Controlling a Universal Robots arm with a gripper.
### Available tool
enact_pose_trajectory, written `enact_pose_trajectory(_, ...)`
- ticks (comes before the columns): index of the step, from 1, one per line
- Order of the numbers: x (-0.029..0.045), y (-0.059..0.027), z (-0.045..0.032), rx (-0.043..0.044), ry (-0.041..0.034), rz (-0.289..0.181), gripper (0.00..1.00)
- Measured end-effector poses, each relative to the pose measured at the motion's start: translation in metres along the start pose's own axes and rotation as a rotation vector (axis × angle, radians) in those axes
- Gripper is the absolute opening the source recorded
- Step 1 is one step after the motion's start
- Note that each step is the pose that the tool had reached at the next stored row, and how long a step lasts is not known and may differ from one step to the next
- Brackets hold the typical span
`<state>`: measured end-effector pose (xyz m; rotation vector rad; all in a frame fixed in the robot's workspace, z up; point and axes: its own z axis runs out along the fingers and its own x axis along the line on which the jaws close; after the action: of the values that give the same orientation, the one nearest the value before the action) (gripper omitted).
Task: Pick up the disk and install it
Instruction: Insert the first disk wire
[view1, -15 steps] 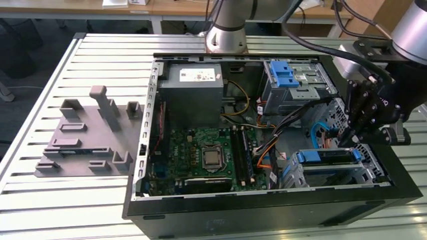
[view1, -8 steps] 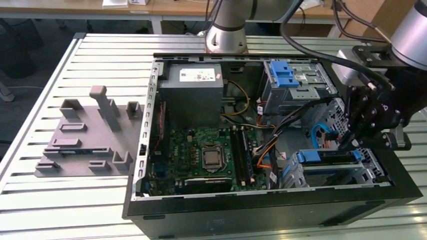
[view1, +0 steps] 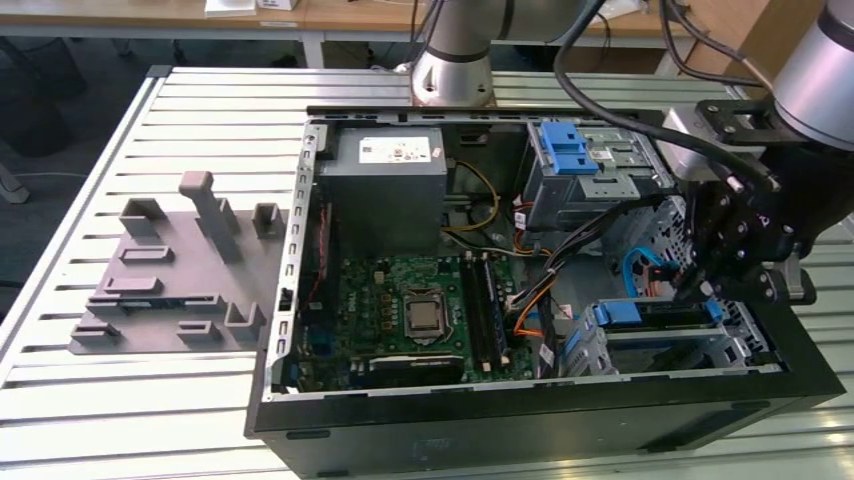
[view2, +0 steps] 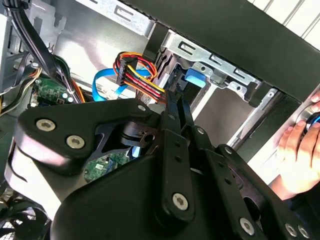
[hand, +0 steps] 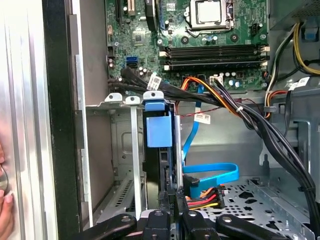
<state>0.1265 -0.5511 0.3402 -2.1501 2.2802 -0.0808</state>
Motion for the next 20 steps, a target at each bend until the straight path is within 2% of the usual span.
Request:
enact_pose_trajectory(6,0.0021,0.0023,0.0013,0.0049,-0.0013,-0.008,0.16)
enact_pose_trajectory(20,0.002,0.0025,0.0056,0.0054,-0.0029,-0.015,0.16)
